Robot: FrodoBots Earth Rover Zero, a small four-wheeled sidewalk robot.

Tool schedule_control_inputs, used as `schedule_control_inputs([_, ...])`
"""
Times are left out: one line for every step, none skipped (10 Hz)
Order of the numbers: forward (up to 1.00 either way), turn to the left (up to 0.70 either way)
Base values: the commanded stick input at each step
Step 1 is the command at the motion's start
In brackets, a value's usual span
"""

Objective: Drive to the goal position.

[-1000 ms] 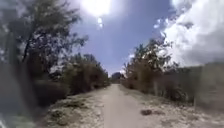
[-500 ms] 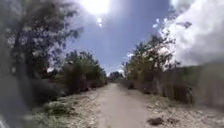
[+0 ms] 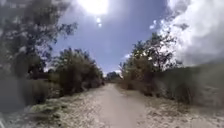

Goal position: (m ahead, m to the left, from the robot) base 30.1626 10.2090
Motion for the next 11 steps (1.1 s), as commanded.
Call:
schedule_control_inputs([0.85,0.0])
schedule_control_inputs([0.85,0.0])
schedule_control_inputs([0.85,0.0])
schedule_control_inputs([0.85,0.0])
schedule_control_inputs([0.85,0.0])
schedule_control_inputs([0.85,0.0])
schedule_control_inputs([0.85,0.0])
schedule_control_inputs([0.85,0.0])
schedule_control_inputs([0.85,0.01])
schedule_control_inputs([0.85,0.19])
schedule_control_inputs([0.85,0.34])
